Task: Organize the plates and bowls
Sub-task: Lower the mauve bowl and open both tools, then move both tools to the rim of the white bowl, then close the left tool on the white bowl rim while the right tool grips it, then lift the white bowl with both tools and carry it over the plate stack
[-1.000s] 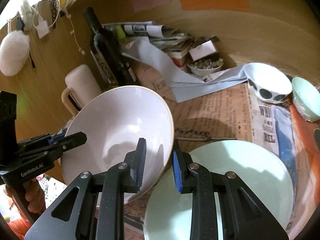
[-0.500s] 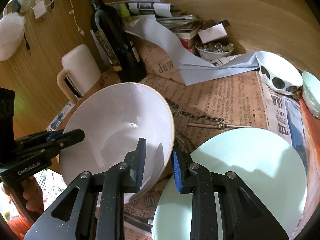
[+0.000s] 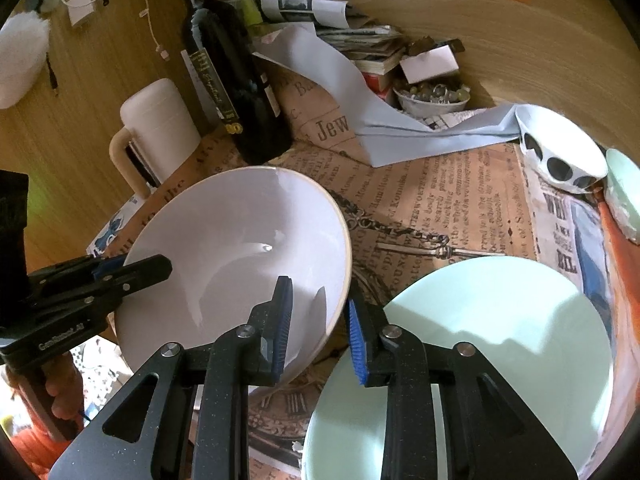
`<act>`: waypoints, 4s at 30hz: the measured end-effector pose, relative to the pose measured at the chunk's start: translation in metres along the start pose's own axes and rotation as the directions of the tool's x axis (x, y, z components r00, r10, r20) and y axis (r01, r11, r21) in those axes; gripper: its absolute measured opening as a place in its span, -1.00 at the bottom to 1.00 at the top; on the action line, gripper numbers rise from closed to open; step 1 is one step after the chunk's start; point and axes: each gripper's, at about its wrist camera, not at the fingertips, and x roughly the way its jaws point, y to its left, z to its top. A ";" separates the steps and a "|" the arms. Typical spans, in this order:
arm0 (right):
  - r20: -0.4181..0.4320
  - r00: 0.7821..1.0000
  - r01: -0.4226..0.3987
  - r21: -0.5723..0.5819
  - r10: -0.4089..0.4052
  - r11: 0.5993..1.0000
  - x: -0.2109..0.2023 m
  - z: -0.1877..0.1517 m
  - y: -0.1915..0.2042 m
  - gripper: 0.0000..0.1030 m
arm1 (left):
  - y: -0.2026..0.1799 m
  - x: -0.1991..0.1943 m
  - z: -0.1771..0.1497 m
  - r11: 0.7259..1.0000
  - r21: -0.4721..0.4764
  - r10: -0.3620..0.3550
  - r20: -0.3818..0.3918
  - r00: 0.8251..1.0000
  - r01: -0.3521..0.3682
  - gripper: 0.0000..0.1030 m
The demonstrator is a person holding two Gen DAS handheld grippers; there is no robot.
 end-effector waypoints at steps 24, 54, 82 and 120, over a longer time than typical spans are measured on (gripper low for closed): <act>0.312 0.944 0.088 0.061 -0.102 0.994 -0.109 0.023 -0.067 0.09 | -0.071 -0.063 0.064 0.993 0.106 0.023 0.277 0.960 -0.055 0.36; 0.281 0.928 0.183 0.232 -0.246 0.955 -0.088 0.055 -0.230 0.13 | -0.225 0.114 0.181 0.963 0.270 0.018 -0.043 0.999 -0.005 0.64; 0.153 0.964 0.163 0.309 -0.218 0.937 -0.049 0.044 -0.269 0.13 | -0.251 0.244 0.188 0.947 0.317 0.045 -0.294 0.955 0.053 -0.59; 0.130 0.978 0.128 0.227 -0.160 0.966 -0.043 0.044 -0.247 -0.67 | -0.226 0.168 0.136 0.910 0.406 0.019 -0.254 0.967 0.089 -0.67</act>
